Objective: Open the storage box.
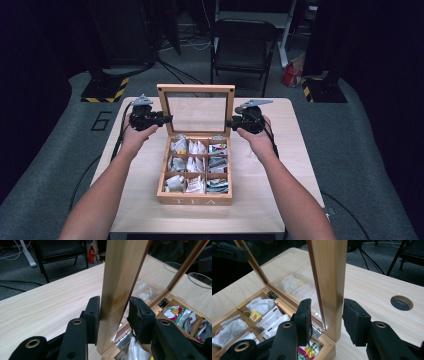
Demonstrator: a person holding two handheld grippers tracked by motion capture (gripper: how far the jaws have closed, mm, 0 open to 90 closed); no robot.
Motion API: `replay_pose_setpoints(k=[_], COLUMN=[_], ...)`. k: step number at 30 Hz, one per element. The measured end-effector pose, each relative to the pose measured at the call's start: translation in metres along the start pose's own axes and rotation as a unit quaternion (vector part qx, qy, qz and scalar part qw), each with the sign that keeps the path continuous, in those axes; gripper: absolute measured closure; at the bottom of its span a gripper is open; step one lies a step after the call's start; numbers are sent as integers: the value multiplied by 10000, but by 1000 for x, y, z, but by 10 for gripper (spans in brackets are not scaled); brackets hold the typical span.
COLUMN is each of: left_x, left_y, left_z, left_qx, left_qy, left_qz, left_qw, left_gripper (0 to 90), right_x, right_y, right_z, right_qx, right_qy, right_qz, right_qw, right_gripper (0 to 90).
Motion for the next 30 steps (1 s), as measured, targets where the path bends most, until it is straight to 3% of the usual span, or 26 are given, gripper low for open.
replay_pose_setpoints(k=[7,14,30], left_x=[-5,-9,-14], left_y=[6,12,19], left_z=[2,3,1], left_qx=[-60,27,-33], left_qy=[-35,-258,-349], left_qz=[43,42,30], left_qw=[10000,9997,9994], left_gripper=[616,605,587], right_x=[-2,-10,-20], right_y=[-7,-9,-11], right_z=[0,-2,-13], right_qx=[-11,-58,-135], right_qy=[-22,-151,-193], right_qz=[42,97,210], right_qw=[10000,9998,9995], right_gripper=[577,573,557])
Point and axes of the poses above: each handheld gripper's, and its own axes: y roughly forward along the jaws, z roughly out of its top, x roughly to its right, the point moved 8 cm from there along y, roughly forward along the jaws, and after that the axes turned 2 degrees about y, right-handed, at the moved point
